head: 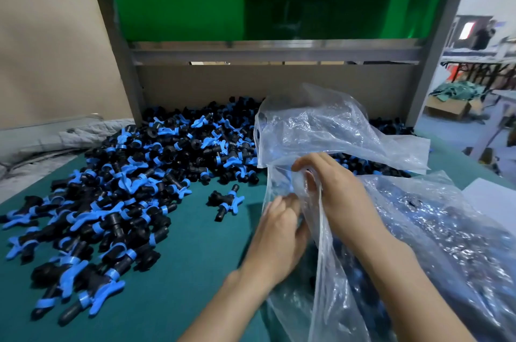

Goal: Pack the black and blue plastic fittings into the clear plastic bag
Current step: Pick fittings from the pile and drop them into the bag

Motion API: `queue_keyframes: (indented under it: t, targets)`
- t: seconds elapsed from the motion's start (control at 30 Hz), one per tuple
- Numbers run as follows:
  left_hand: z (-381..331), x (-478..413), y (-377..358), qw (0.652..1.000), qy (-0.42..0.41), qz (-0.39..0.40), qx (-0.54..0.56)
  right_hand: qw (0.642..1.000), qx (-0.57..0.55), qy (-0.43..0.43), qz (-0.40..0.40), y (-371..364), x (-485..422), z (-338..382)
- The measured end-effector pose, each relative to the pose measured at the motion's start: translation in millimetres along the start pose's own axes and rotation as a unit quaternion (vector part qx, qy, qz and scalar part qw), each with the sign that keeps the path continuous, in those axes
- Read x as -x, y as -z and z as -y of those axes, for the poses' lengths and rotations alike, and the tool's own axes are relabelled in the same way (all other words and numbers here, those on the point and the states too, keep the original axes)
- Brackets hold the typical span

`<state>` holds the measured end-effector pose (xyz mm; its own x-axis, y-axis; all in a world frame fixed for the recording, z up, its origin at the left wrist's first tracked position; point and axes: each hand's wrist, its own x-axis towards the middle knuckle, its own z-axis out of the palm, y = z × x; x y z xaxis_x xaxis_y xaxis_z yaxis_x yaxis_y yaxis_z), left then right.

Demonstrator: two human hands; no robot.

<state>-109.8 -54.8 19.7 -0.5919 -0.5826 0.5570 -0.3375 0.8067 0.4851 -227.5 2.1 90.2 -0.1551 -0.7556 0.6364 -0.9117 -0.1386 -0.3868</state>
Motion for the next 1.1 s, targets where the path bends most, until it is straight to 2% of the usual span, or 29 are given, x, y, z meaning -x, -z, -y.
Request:
queue_keyframes:
  t: [0.07,0.13,0.23,0.33,0.43,0.5,0.63,0.73,0.93,1.1]
  targets:
    - [29.9,11.1,17.4,0.995,0.055,-0.085,-0.023,0.999,0.051,0.012,-0.016,-3.4,-7.1,-7.6]
    - [63.6,22.6,36.4,0.979,0.147,-0.120,-0.080,0.997,0.075,0.017,-0.011,-8.7,-14.6,-12.7]
    - [94.7,28.2,47.8,0.949,0.257,-0.090,-0.162,0.997,0.074,0.036,0.013,-16.7,-23.3,-16.6]
    - [100.0,26.0,49.4,0.929,0.300,-0.027,-0.215,0.996,0.068,0.055,-0.006,-23.6,-29.5,-18.6]
    - [102.5,22.7,46.2,0.919,0.296,-0.013,-0.260,0.997,0.042,0.050,-0.043,-32.8,-26.7,-21.2]
    - [105.6,23.2,45.4,0.928,0.288,-0.042,-0.232,0.997,-0.012,0.012,-0.071,-42.1,-18.6,-22.0]
    - [107.1,25.9,48.5,0.952,0.284,-0.104,-0.043,0.991,-0.064,-0.045,-0.112,-58.9,-4.4,-19.8]
    - [102.6,25.8,48.3,0.960,0.250,-0.127,0.015,0.983,-0.096,-0.095,-0.125,-62.1,-4.6,-25.0]
    - [97.7,24.9,47.1,0.969,0.203,-0.137,0.033,0.930,-0.251,-0.208,-0.169,-59.0,-10.4,-27.9]
    - [96.5,27.0,47.6,0.971,0.194,-0.132,0.053,0.902,-0.294,-0.254,-0.186,-56.3,-12.5,-26.6]
